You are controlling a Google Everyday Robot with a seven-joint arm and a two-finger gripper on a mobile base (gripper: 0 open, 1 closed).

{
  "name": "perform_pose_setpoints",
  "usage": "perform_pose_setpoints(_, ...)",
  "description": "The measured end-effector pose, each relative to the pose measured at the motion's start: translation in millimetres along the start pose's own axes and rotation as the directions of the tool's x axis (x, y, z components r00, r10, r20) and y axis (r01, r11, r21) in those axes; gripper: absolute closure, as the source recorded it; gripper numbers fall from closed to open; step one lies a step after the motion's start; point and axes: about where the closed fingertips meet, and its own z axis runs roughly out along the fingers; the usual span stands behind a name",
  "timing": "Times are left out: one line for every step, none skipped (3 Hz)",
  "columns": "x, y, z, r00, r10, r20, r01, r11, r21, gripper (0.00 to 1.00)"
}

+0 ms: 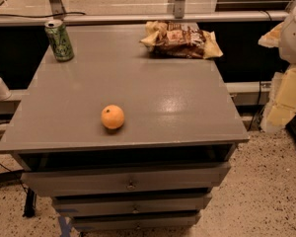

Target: Pick green can

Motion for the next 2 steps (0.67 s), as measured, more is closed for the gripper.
perform_pose_setpoints(0.0, 0.0, 0.0, 1.000, 0.000, 0.000, 0.000, 1.0000, 0.000, 0.00)
perform_pose_setpoints(-2.1, -4.4, 1.3, 1.000, 0.002, 0.029, -0.002, 1.0000, -0.001, 0.00)
